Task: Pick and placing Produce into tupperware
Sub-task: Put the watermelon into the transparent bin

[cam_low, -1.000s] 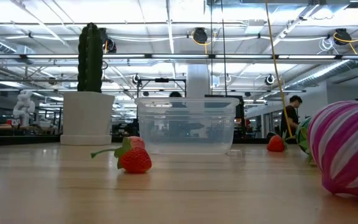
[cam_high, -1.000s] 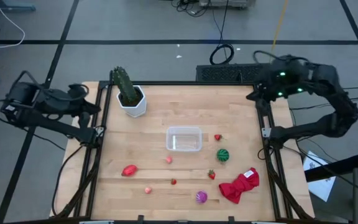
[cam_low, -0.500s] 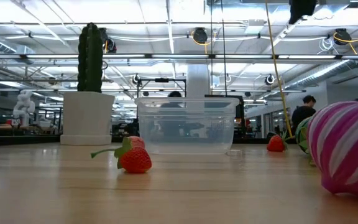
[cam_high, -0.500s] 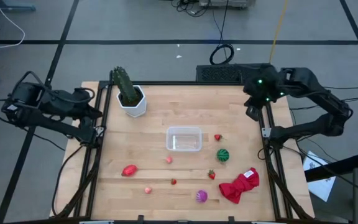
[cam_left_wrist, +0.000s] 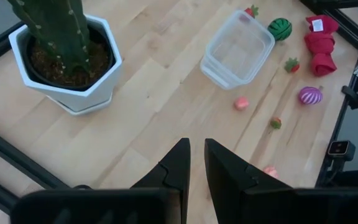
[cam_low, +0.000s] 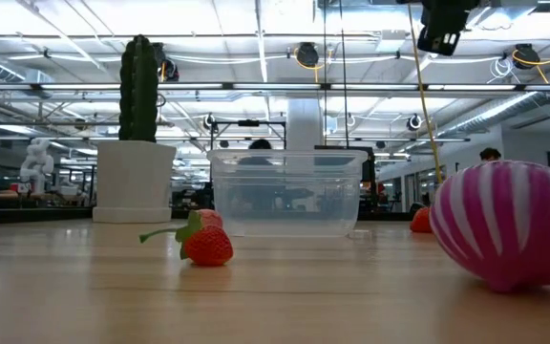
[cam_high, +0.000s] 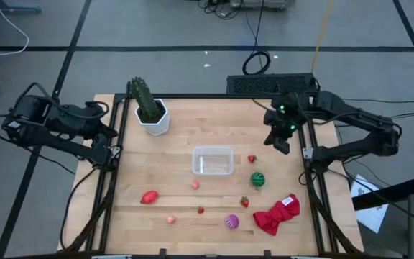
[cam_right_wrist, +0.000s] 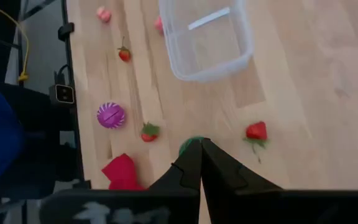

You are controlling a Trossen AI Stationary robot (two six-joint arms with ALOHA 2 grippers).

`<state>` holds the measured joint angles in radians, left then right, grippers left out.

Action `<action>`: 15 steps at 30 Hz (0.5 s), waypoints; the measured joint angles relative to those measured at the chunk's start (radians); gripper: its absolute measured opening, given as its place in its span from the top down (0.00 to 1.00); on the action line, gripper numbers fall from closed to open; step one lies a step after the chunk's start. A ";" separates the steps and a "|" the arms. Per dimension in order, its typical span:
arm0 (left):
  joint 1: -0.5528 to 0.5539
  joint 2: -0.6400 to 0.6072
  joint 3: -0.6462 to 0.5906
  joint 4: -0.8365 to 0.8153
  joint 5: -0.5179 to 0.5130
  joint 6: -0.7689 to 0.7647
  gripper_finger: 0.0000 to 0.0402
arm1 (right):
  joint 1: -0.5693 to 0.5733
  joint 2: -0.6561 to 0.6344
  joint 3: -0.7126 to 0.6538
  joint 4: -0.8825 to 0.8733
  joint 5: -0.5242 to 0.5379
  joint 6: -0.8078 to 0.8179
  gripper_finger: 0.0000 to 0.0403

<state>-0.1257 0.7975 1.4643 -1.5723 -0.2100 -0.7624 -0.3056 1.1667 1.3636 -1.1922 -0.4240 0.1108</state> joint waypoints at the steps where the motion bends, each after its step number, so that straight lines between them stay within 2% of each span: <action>1: 0.000 0.000 0.000 0.000 0.000 0.000 0.87 | 0.008 0.000 -0.016 0.015 0.000 0.000 0.99; 4: 0.000 0.000 0.000 0.000 0.000 0.000 0.87 | 0.021 0.001 -0.057 0.026 0.001 0.009 0.97; 8: 0.000 0.000 0.000 0.000 0.000 0.000 0.87 | 0.021 0.001 -0.105 0.060 0.002 0.036 0.88; 15: 0.000 0.000 0.000 0.001 0.000 0.004 0.87 | 0.020 0.001 -0.160 0.122 0.000 0.088 0.62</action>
<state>-0.1257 0.7975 1.4643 -1.5711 -0.2100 -0.7585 -0.2855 1.1675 1.2034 -1.0701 -0.4244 0.1987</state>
